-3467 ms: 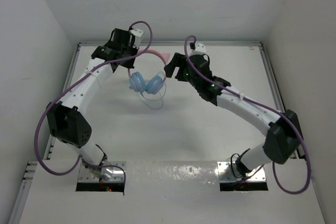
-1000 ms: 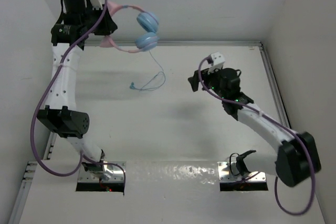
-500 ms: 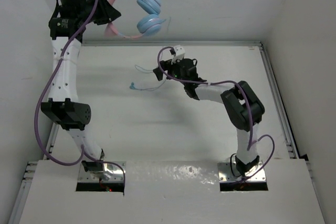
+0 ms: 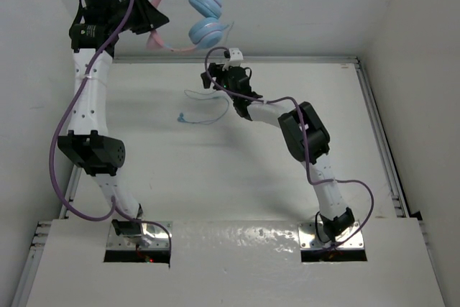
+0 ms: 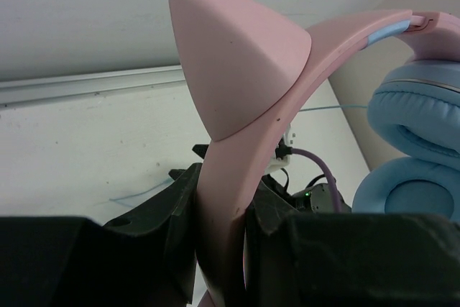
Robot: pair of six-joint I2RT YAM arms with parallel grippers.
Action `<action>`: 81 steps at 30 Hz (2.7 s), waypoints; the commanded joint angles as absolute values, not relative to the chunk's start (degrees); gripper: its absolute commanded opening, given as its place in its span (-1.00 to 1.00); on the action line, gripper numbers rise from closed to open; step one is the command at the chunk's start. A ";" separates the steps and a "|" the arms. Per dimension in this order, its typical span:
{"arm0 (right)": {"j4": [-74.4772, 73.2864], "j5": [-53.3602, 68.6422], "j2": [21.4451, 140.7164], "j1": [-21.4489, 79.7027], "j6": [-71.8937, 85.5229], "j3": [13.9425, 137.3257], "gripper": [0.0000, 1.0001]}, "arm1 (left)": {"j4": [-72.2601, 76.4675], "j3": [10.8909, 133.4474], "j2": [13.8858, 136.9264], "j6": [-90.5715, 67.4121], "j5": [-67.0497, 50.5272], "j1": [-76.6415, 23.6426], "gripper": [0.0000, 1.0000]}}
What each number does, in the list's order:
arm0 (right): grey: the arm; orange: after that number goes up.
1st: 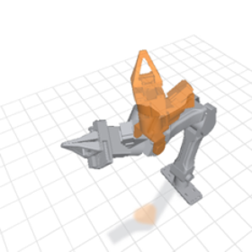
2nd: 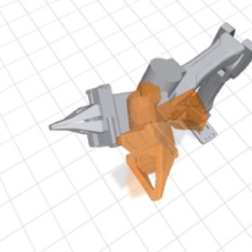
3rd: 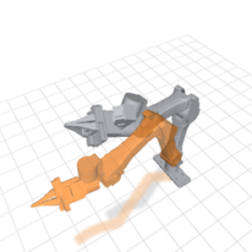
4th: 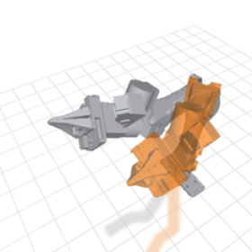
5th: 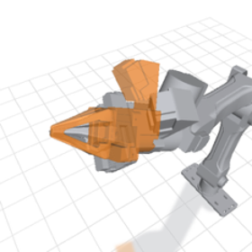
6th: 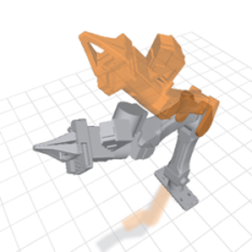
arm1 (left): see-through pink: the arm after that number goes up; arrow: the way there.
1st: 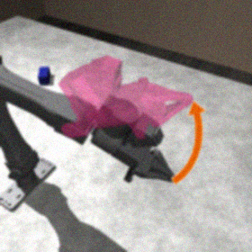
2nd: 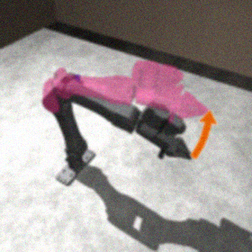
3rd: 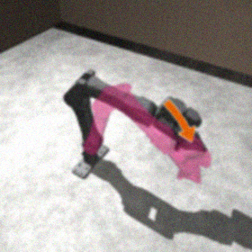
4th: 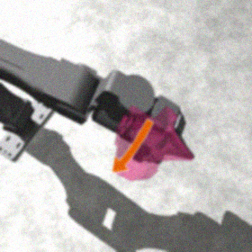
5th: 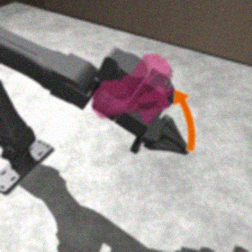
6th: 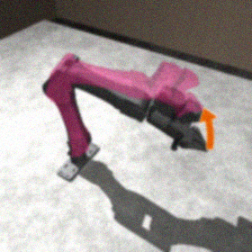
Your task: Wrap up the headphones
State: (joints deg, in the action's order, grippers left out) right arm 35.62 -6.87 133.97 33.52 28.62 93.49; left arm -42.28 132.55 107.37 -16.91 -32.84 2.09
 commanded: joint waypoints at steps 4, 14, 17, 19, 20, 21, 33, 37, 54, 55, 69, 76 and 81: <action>32.26 -14.50 138.51 33.75 36.64 101.51 -0.04 | -36.83 134.74 105.21 -19.51 -35.24 2.64 -1.00; 38.66 -12.47 129.48 33.49 34.80 84.93 -1.00 | -35.68 132.80 105.29 -20.40 -38.67 4.39 -1.00; 43.76 -13.63 121.05 30.68 37.08 71.66 -1.00 | -38.66 133.77 105.21 -15.48 -36.05 4.31 -1.00; 47.35 -13.45 113.32 28.05 37.62 61.94 -1.00 | -41.20 134.21 105.29 -10.65 -31.92 4.31 -1.00; 47.81 -13.80 110.59 27.43 35.70 59.27 -1.00 | -42.00 134.21 105.29 -9.50 -29.64 4.39 -1.00; 47.38 -15.02 105.17 26.12 34.29 54.89 -1.00 | -42.62 134.03 105.29 -6.27 -29.27 4.31 -1.00; 27.18 -21.63 74.02 24.35 -10.61 54.30 -1.00 | -48.87 121.39 107.66 24.69 -10.39 -2.54 -1.00; 21.54 -16.36 71.46 24.26 -19.58 63.35 -1.00 | -50.45 118.39 109.77 31.27 -5.55 -11.13 -1.00; 8.54 -13.27 77.61 22.50 -28.03 79.98 -1.00 | -53.01 117.07 110.92 31.21 -9.07 -31.29 -1.00; 6.61 -13.88 77.00 22.41 -28.65 79.72 -1.00 | -53.09 116.98 110.83 31.55 -8.10 -31.29 -1.00; 6.24 -13.18 86.57 19.95 -16.09 87.36 -1.00 | -57.22 117.94 109.07 35.16 -20.02 -37.53 -1.00; 4.75 -12.49 89.30 16.17 -2.40 84.38 -1.00 | -57.92 120.76 108.72 31.12 -25.93 -37.53 -1.00; 8.52 -7.65 85.52 16.08 4.83 80.25 -1.00 | -55.37 118.92 109.33 28.92 -25.04 -37.18 -1.00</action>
